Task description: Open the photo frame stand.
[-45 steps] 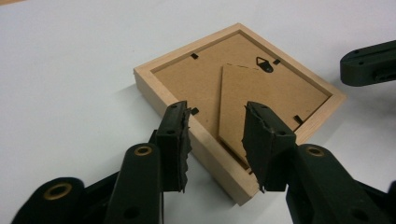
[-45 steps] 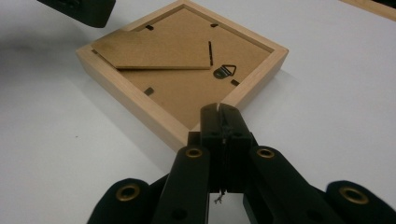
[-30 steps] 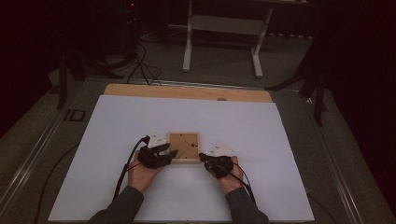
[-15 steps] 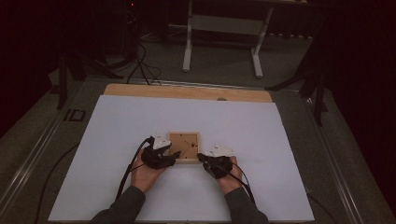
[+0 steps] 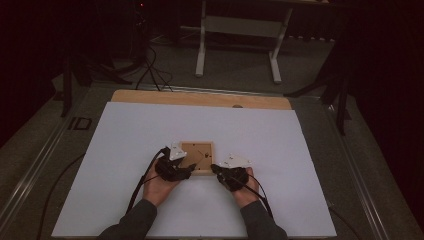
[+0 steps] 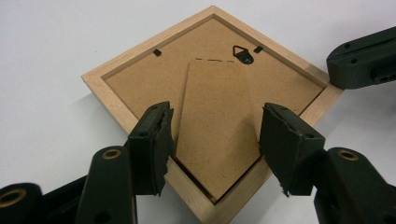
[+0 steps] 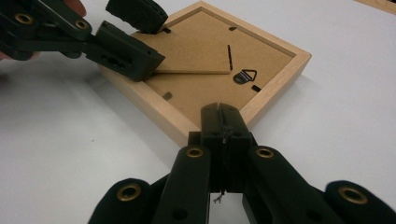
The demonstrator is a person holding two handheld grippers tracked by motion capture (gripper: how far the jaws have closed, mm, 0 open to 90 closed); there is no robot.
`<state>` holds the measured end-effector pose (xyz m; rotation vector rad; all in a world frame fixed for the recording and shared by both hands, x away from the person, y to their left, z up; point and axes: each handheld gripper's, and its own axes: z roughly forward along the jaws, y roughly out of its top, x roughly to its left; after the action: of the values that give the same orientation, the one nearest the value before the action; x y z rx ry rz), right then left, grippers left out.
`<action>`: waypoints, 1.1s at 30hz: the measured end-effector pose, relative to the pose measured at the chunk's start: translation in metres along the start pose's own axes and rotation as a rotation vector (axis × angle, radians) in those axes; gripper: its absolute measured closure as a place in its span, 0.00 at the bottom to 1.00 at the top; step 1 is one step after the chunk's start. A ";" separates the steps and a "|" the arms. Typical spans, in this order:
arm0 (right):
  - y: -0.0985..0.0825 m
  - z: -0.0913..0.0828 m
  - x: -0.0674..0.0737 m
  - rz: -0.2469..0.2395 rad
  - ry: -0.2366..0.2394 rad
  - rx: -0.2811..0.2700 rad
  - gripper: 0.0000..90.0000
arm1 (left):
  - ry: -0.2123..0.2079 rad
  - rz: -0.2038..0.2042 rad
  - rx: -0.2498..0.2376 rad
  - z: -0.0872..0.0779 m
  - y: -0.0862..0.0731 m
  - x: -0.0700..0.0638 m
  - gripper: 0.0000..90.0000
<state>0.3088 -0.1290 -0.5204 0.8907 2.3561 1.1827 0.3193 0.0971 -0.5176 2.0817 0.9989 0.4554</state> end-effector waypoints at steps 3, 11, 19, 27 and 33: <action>0.000 0.000 0.000 0.000 0.000 -0.001 1.00 | -0.004 0.003 0.009 0.001 0.000 0.000 0.56; 0.000 0.000 0.000 -0.002 0.001 -0.002 1.00 | -0.007 -0.008 0.004 -0.001 0.003 0.000 0.56; 0.000 0.000 0.000 -0.002 -0.001 -0.003 1.00 | -0.001 -0.009 -0.021 -0.004 0.005 -0.001 0.56; 0.000 0.000 0.000 -0.003 0.002 -0.004 1.00 | 0.007 -0.003 -0.008 -0.003 0.003 -0.002 0.51; 0.000 0.000 0.000 -0.003 0.003 -0.004 1.00 | -0.009 -0.021 0.017 -0.001 0.001 -0.001 0.52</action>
<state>0.3091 -0.1294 -0.5209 0.8846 2.3556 1.1879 0.3191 0.0962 -0.5161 2.0843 1.0219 0.4273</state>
